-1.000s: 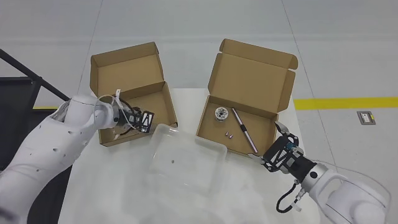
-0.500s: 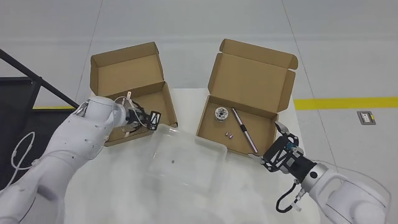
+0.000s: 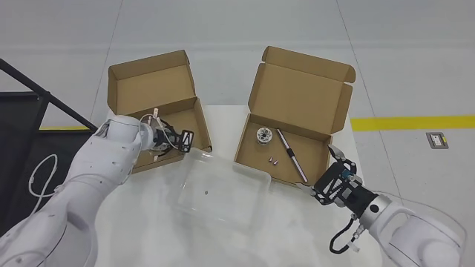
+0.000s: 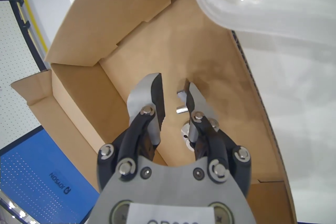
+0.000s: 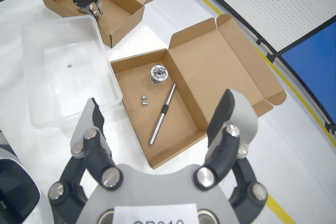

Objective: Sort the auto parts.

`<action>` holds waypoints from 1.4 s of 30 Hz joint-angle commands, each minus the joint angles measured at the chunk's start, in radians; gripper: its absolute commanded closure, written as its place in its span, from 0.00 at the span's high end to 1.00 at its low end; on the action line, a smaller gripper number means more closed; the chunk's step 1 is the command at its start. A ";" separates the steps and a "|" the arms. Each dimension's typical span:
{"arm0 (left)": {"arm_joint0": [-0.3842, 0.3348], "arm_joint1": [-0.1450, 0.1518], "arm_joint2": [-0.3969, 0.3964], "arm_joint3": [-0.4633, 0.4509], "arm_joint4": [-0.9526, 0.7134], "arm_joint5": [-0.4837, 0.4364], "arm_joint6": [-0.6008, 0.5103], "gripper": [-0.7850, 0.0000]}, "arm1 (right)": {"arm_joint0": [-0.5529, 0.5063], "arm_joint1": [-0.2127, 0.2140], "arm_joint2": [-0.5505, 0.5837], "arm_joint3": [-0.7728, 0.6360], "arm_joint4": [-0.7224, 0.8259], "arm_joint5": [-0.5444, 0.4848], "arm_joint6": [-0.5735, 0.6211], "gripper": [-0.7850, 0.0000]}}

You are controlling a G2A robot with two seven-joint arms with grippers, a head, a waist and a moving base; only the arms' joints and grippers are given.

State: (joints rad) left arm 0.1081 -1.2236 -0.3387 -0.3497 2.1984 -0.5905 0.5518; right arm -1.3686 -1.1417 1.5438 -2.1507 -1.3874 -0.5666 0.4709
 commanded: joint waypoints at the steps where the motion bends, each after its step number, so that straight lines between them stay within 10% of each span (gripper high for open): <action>1: -0.005 -0.005 -0.002 0.013 0.006 0.009 0.008 0.39 | 0.000 0.000 0.000 0.000 0.000 0.000 0.000 1.00; 11: -0.049 0.007 -0.049 0.036 -0.024 0.069 0.147 0.41 | 0.000 0.000 0.000 0.000 0.000 0.000 0.000 1.00; 23: -0.017 0.104 -0.170 -0.095 -0.144 0.105 0.445 0.40 | 0.000 0.000 0.000 0.000 0.000 0.000 0.000 1.00; 42: 0.440 0.373 -0.606 -0.913 -0.343 0.004 0.406 0.44 | 0.000 0.000 0.000 0.000 0.000 0.000 0.000 1.00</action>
State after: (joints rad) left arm 0.5215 -0.8581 -0.9219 -1.2247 1.8698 -0.5808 0.9607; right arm -1.3686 -1.1417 1.5438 -2.1507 -1.3874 -0.5666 0.4709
